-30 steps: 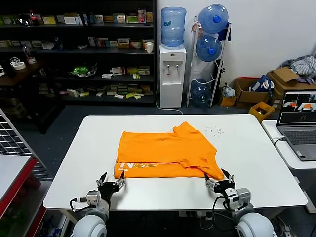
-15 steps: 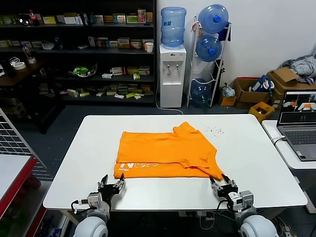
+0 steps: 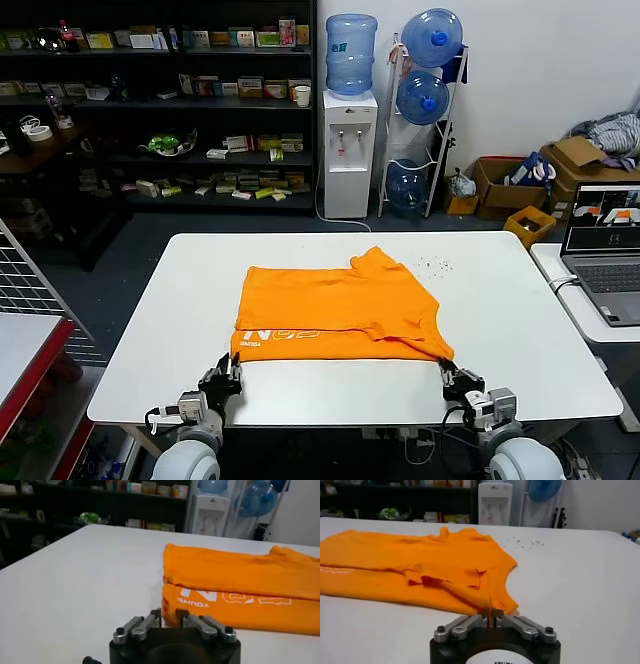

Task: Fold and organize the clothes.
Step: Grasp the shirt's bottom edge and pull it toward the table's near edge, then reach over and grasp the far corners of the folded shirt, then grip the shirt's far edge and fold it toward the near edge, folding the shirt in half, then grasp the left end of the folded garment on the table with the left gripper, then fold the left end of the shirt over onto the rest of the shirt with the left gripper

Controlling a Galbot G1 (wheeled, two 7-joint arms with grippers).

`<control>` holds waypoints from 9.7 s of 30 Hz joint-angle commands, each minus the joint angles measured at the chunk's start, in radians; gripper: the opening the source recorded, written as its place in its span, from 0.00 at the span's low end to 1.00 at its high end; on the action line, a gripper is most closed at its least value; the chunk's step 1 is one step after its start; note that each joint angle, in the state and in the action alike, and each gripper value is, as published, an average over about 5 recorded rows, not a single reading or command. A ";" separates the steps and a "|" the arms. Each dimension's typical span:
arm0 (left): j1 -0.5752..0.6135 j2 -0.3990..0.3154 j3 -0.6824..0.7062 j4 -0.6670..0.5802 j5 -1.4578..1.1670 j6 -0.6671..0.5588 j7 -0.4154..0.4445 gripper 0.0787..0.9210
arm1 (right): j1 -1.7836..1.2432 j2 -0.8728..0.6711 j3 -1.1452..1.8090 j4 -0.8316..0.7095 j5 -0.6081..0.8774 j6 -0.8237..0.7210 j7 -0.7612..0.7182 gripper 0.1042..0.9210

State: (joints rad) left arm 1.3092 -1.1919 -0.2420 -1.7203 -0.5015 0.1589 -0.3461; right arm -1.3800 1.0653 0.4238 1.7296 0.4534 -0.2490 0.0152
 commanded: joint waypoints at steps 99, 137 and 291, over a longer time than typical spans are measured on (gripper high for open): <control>-0.702 0.092 0.329 0.553 -0.316 0.188 0.103 0.72 | 0.853 0.218 -0.395 -0.665 0.161 -0.289 0.118 0.54; -0.480 0.193 0.241 0.141 -0.327 0.179 0.025 0.02 | 0.601 0.029 -0.310 -0.211 0.328 -0.296 0.220 0.03; -0.255 0.116 0.263 -0.318 -0.567 0.261 -0.322 0.06 | -0.035 0.016 -0.024 0.235 0.177 -0.259 0.228 0.88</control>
State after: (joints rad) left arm 1.1384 -0.9440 -0.0991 -2.0158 -1.0611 0.3907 -0.5994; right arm -1.4118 1.0795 0.3981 1.9658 0.6328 -0.5077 0.2417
